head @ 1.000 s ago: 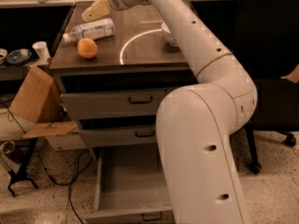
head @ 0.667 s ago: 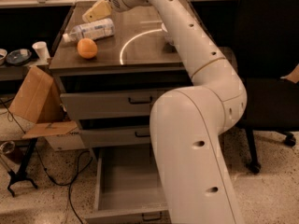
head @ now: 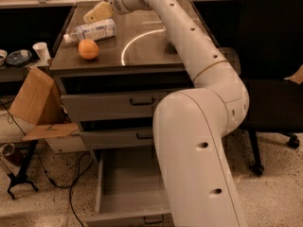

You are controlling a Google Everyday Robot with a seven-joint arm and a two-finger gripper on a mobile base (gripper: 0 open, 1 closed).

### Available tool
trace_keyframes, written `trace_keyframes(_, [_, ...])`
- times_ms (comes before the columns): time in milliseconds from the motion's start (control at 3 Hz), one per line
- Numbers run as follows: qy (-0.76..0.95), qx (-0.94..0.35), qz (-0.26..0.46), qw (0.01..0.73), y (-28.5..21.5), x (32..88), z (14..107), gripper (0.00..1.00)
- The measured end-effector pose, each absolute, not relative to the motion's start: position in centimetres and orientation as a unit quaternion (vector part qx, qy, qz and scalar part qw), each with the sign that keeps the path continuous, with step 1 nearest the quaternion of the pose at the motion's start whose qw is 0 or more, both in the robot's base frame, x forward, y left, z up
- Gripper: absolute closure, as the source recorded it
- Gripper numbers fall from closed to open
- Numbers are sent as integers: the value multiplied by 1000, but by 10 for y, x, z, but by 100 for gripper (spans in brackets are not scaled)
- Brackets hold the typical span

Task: Place blue plastic bottle into bottom drawer

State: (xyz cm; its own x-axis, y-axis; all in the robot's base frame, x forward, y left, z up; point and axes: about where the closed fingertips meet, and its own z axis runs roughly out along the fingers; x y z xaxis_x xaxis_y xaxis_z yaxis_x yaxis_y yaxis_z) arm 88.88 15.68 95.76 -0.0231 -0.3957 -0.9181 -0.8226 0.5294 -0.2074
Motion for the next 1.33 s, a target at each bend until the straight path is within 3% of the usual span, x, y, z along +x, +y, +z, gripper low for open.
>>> trace_keyframes(1333, [711, -383, 215, 550, 172, 926, 904, 0])
